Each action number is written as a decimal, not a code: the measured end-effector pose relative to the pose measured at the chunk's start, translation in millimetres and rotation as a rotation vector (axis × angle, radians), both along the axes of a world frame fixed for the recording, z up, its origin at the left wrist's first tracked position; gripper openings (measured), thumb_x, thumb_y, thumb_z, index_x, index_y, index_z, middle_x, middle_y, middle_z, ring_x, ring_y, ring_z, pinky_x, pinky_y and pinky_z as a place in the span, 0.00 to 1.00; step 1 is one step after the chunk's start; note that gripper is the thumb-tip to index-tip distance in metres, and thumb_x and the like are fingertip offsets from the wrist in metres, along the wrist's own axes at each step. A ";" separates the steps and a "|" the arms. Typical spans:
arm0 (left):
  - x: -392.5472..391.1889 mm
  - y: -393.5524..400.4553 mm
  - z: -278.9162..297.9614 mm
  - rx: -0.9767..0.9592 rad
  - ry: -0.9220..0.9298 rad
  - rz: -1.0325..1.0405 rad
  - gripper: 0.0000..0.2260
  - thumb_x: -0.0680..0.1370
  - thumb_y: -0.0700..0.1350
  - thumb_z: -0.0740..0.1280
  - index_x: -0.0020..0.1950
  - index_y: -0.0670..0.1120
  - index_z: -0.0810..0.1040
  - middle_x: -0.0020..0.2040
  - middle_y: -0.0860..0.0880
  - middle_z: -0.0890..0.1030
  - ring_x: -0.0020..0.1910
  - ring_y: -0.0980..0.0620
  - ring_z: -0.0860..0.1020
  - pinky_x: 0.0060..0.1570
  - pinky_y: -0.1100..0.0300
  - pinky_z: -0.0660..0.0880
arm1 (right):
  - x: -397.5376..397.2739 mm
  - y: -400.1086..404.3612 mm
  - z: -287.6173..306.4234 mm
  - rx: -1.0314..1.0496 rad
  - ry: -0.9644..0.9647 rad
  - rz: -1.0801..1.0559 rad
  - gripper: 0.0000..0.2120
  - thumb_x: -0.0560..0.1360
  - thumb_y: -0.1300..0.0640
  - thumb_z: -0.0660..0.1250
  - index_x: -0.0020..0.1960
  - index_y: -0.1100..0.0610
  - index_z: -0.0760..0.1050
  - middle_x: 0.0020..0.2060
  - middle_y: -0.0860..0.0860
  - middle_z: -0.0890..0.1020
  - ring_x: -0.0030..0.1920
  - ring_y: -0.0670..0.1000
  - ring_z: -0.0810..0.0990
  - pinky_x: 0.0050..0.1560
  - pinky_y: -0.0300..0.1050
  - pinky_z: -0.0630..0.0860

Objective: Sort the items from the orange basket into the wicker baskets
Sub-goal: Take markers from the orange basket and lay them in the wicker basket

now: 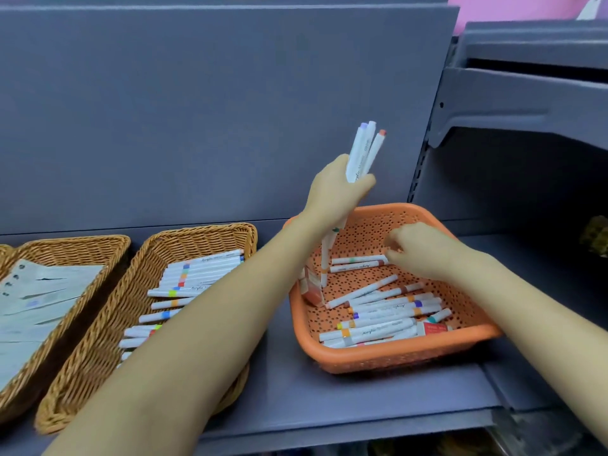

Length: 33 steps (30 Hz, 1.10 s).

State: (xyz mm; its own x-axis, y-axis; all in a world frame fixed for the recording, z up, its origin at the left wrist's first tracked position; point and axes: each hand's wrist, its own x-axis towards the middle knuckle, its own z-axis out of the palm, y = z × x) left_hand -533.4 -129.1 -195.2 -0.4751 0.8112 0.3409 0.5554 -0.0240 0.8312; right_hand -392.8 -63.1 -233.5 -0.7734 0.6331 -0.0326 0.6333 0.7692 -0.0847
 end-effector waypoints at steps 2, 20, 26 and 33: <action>-1.2 -3.3 3.8 0.075 -0.114 -0.019 0.05 0.75 0.42 0.63 0.42 0.48 0.68 0.35 0.52 0.72 0.32 0.53 0.76 0.39 0.53 0.75 | -0.8 -1.5 3.6 -0.001 -0.003 0.007 0.13 0.77 0.56 0.57 0.53 0.58 0.79 0.48 0.53 0.82 0.48 0.53 0.79 0.53 0.51 0.77; -111.8 -128.9 30.3 0.166 -0.067 0.034 0.10 0.78 0.43 0.63 0.39 0.50 0.65 0.32 0.51 0.69 0.27 0.52 0.68 0.32 0.58 0.69 | -113.5 -107.0 40.0 0.174 0.111 0.026 0.14 0.78 0.57 0.56 0.57 0.61 0.76 0.53 0.57 0.77 0.56 0.59 0.76 0.54 0.49 0.72; -170.0 -187.5 1.8 -0.005 0.029 0.070 0.04 0.79 0.47 0.63 0.49 0.48 0.69 0.35 0.51 0.71 0.31 0.53 0.70 0.32 0.60 0.69 | -174.0 -167.3 27.8 0.147 0.156 0.094 0.14 0.79 0.55 0.55 0.57 0.60 0.75 0.54 0.56 0.76 0.56 0.57 0.76 0.52 0.47 0.71; -209.2 -243.6 -25.0 -0.362 0.519 0.071 0.08 0.79 0.47 0.62 0.46 0.47 0.64 0.36 0.52 0.71 0.34 0.52 0.70 0.29 0.62 0.63 | -205.4 -203.8 3.3 0.051 0.179 0.161 0.15 0.80 0.53 0.56 0.59 0.58 0.75 0.57 0.54 0.78 0.57 0.54 0.75 0.55 0.47 0.72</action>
